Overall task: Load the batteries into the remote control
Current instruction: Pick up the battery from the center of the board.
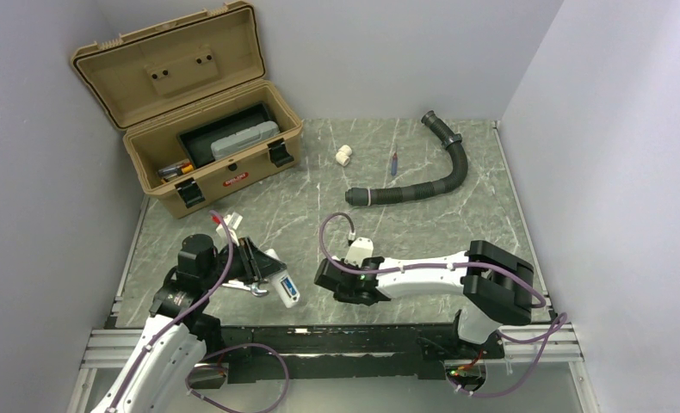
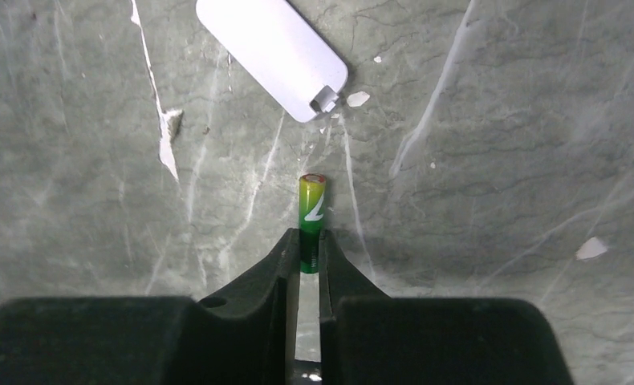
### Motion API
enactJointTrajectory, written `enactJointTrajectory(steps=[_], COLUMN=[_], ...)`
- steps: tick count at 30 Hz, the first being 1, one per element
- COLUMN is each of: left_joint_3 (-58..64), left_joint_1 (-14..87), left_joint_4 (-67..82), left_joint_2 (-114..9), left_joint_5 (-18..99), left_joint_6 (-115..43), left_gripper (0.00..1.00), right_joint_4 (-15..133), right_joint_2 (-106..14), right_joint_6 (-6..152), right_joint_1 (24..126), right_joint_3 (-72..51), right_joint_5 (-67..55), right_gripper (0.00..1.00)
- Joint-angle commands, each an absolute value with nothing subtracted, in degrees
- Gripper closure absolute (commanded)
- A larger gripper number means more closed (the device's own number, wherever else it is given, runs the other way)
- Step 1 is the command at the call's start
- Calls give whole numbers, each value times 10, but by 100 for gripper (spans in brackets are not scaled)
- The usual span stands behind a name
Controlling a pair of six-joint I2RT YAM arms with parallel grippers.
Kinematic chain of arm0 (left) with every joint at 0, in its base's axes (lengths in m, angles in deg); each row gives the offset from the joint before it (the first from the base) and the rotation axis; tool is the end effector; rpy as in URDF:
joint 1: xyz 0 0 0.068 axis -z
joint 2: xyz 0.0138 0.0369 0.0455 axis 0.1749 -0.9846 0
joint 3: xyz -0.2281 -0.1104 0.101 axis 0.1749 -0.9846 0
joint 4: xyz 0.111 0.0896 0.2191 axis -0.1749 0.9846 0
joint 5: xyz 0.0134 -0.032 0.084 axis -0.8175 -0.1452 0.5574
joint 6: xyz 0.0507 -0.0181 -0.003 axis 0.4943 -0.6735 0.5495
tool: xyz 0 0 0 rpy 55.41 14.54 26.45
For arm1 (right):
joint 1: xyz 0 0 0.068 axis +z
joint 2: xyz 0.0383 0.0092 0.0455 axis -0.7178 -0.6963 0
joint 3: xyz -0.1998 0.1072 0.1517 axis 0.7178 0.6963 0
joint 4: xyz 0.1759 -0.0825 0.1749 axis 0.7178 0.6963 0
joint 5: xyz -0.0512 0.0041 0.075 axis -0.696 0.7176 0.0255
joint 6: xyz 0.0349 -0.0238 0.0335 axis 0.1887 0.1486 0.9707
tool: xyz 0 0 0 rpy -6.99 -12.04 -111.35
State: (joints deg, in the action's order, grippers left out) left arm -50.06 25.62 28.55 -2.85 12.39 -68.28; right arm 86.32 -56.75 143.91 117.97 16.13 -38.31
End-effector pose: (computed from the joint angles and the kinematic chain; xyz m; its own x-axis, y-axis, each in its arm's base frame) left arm 0.1143 -0.0535 0.2150 -0.8035 -0.3578 -0.4758 0.2400 0.5368 -0.8089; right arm 0.1014 0.2660 0.1548 -0.8670 0.2065 -0.4534 0.1050 0.9653 0.2389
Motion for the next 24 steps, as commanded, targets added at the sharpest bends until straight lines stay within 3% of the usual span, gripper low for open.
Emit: enactJointTrajectory(steps=[1, 6, 12, 24], left_joint_3=[-487, -486, -484, -481], left_joint_1=[254, 254, 253, 253], left_joint_4=[270, 272, 274, 279], left_joint_2=[-29, -27, -29, -31], left_joint_5=[113, 116, 117, 118], left_joint_6=[-677, -679, -679, -676], left_gripper=[100, 100, 100, 100], right_joint_4=[948, 1001, 975, 958], right_joint_2=[-582, -605, -598, -607], right_joint_6=[1331, 1273, 1252, 1255], right_joint_1=[1180, 1181, 1182, 1192], right_joint_3=[145, 120, 136, 138], right_joint_5=[-371, -395, -372, -358], right_gripper=[88, 87, 68, 76])
